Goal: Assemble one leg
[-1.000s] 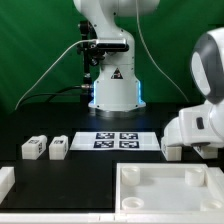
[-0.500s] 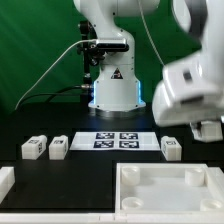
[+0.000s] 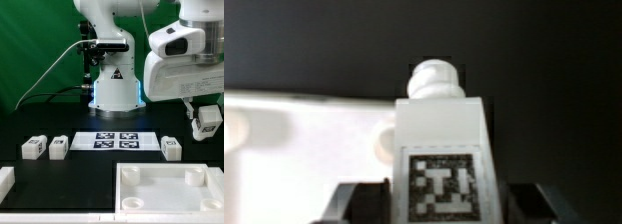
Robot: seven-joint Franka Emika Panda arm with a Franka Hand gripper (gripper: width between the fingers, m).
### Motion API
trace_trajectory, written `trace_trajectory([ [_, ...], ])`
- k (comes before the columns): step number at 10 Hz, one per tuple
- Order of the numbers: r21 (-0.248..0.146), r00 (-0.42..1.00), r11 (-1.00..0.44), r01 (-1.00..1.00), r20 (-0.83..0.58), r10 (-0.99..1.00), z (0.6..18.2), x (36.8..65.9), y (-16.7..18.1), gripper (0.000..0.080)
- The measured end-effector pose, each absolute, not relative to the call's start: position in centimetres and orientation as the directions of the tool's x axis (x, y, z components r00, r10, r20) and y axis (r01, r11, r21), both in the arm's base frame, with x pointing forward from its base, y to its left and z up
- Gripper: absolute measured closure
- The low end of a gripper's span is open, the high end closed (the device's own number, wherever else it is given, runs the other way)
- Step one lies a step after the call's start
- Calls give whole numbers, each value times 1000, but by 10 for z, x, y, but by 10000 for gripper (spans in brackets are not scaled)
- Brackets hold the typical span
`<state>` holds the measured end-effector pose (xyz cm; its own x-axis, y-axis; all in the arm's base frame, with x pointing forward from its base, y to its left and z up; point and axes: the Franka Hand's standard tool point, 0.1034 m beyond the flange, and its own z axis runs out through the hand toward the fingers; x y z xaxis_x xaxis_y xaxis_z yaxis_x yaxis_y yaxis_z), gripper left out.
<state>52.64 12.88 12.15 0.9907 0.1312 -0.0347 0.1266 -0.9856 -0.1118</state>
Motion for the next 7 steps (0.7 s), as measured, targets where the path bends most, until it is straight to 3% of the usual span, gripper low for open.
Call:
trace_trajectory([
  [2, -87, 971, -982, 170, 186, 151, 151, 582, 99, 509],
  [3, -76, 940, -983, 165, 315, 133, 160, 599, 100, 509],
  [5, -49, 864, -985, 168, 488, 123, 157, 596, 95, 509],
  [7, -46, 854, -985, 165, 507, 119, 152, 593, 94, 509],
])
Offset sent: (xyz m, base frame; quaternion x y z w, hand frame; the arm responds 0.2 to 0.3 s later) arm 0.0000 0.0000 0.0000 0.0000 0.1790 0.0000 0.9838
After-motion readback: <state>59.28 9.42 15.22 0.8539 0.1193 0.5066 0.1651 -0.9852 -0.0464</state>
